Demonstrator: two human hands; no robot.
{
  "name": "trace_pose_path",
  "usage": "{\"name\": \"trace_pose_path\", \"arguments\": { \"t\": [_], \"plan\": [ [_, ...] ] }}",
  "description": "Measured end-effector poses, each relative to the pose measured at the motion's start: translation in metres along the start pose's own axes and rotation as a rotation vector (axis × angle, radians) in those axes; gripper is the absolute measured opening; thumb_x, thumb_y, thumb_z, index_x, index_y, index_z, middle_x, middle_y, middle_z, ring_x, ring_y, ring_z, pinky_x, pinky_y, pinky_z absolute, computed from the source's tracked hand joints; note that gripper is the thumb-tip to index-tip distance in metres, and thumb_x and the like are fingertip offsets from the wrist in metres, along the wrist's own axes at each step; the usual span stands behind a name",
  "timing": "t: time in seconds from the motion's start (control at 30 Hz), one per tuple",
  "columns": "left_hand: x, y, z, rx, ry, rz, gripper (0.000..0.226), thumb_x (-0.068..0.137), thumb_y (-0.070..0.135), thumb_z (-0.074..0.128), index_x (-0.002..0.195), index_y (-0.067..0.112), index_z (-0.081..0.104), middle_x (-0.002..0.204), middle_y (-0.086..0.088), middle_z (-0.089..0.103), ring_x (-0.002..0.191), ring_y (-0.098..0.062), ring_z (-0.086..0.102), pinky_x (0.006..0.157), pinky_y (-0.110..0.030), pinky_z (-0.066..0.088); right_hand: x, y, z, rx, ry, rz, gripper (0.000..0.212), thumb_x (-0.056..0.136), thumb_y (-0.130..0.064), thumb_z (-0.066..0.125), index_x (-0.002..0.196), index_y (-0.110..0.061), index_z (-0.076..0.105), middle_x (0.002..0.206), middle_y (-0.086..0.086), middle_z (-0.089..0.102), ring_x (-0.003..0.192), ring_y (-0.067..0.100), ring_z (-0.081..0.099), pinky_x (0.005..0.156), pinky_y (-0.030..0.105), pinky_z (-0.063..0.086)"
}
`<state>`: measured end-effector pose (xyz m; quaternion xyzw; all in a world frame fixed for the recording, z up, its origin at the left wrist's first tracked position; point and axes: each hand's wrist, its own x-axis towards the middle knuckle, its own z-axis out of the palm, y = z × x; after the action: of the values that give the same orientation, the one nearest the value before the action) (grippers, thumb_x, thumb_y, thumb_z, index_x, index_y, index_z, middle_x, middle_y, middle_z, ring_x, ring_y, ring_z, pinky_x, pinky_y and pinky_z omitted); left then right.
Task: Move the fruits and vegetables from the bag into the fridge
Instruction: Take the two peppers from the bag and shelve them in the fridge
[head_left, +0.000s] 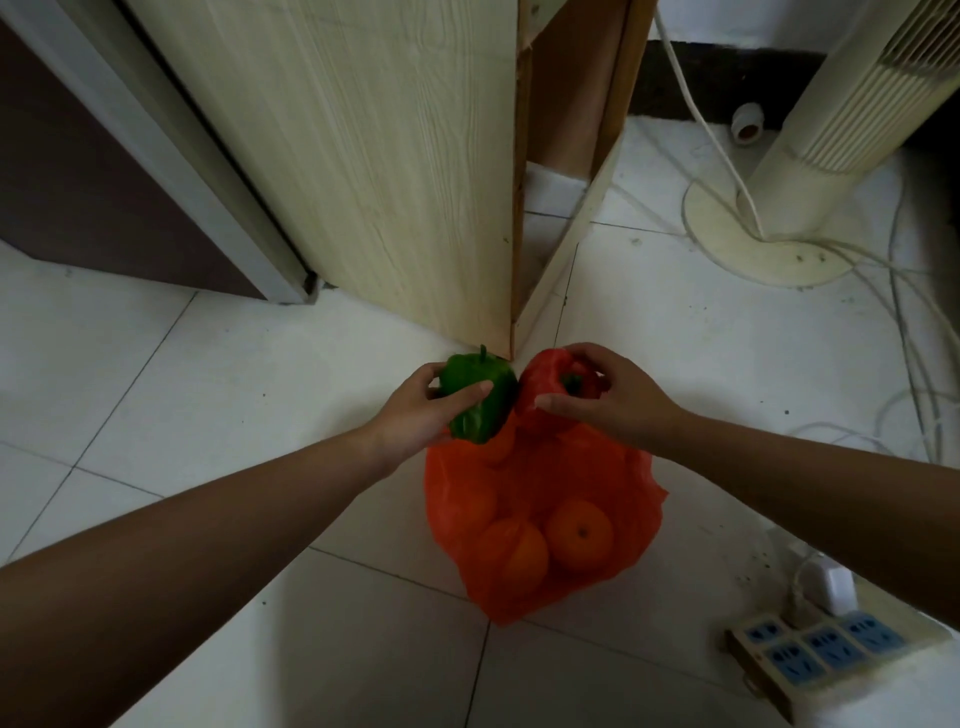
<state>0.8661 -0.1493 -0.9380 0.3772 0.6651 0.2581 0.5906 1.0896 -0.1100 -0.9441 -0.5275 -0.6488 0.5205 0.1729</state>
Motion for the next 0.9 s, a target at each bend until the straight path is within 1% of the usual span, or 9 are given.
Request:
{"name": "trace_pose_path", "arguments": {
  "t": [0.07,0.17,0.23,0.33,0.47,0.6,0.7,0.8,0.9],
  "plan": [
    [0.001,0.0,0.004,0.0,-0.003,-0.012,0.064,0.081,0.041,0.064,0.135,0.02,0.037,0.123,-0.006,0.053,0.098,-0.018,0.061,0.062,-0.017,0.056,-0.001,-0.001,0.001,0.025,0.003,0.007,0.058,0.068,-0.048,0.07,0.116,-0.032,0.044,0.102,-0.019,0.051,0.098,0.008,0.053,0.074,0.014,0.045],
    [0.0,0.014,0.006,-0.062,0.022,-0.041,0.067,0.08,0.042,0.065,0.136,0.019,0.037,0.126,-0.007,0.053,0.098,-0.018,0.061,0.058,-0.016,0.054,-0.003,-0.013,-0.007,0.034,0.022,0.009,0.068,0.06,-0.051,0.072,0.117,-0.034,0.04,0.102,-0.023,0.048,0.094,0.003,0.052,0.073,0.012,0.045],
    [-0.01,0.034,0.007,-0.121,0.067,-0.049,0.069,0.079,0.042,0.066,0.136,0.02,0.036,0.125,-0.006,0.054,0.096,-0.016,0.061,0.058,-0.017,0.055,-0.008,-0.032,-0.016,-0.001,0.006,-0.005,0.073,0.059,-0.045,0.078,0.118,-0.034,0.038,0.101,-0.024,0.046,0.091,-0.003,0.05,0.071,0.009,0.041],
    [-0.043,0.069,0.007,-0.185,0.127,-0.087,0.073,0.076,0.042,0.07,0.137,0.02,0.036,0.128,-0.007,0.054,0.099,-0.018,0.061,0.069,-0.024,0.056,-0.031,-0.073,-0.032,-0.003,0.025,-0.01,0.074,0.063,-0.029,0.083,0.122,-0.03,0.039,0.102,-0.026,0.045,0.092,-0.006,0.049,0.074,0.005,0.039],
    [-0.127,0.122,0.005,-0.216,0.144,-0.157,0.07,0.076,0.039,0.071,0.135,0.018,0.038,0.127,-0.007,0.055,0.102,-0.018,0.062,0.077,-0.028,0.055,-0.093,-0.147,-0.057,0.023,0.036,0.045,0.081,0.063,-0.027,0.084,0.128,-0.026,0.035,0.099,-0.026,0.045,0.089,-0.01,0.049,0.07,0.0,0.04],
    [-0.228,0.204,0.002,-0.201,0.145,-0.148,0.066,0.076,0.036,0.072,0.132,0.021,0.041,0.124,-0.004,0.056,0.106,-0.017,0.059,0.081,-0.028,0.053,-0.172,-0.241,-0.101,0.122,0.085,0.123,0.076,0.058,-0.024,0.086,0.116,-0.025,0.037,0.099,-0.017,0.051,0.09,0.004,0.056,0.077,0.022,0.052],
    [-0.306,0.282,-0.001,-0.206,0.145,-0.102,0.061,0.075,0.029,0.074,0.127,0.023,0.043,0.118,0.001,0.056,0.107,-0.015,0.058,0.082,-0.029,0.054,-0.232,-0.312,-0.139,0.236,0.138,0.163,0.074,0.054,-0.028,0.088,0.114,-0.028,0.044,0.108,-0.012,0.054,0.098,0.009,0.058,0.082,0.036,0.056],
    [-0.385,0.354,-0.001,-0.173,0.149,-0.032,0.055,0.073,0.027,0.074,0.119,0.028,0.045,0.111,0.009,0.056,0.099,-0.008,0.06,0.074,-0.021,0.055,-0.29,-0.381,-0.174,0.245,0.203,0.169,0.078,0.051,-0.044,0.086,0.117,-0.035,0.045,0.118,-0.01,0.05,0.107,0.01,0.055,0.087,0.038,0.054],
    [-0.454,0.413,0.004,-0.116,0.177,0.019,0.053,0.073,0.03,0.074,0.117,0.032,0.044,0.11,0.013,0.055,0.098,-0.007,0.06,0.065,-0.013,0.052,-0.339,-0.441,-0.208,0.23,0.215,0.116,0.08,0.051,-0.054,0.081,0.12,-0.039,0.044,0.118,-0.012,0.047,0.109,0.009,0.053,0.089,0.038,0.053]
  ]
}}
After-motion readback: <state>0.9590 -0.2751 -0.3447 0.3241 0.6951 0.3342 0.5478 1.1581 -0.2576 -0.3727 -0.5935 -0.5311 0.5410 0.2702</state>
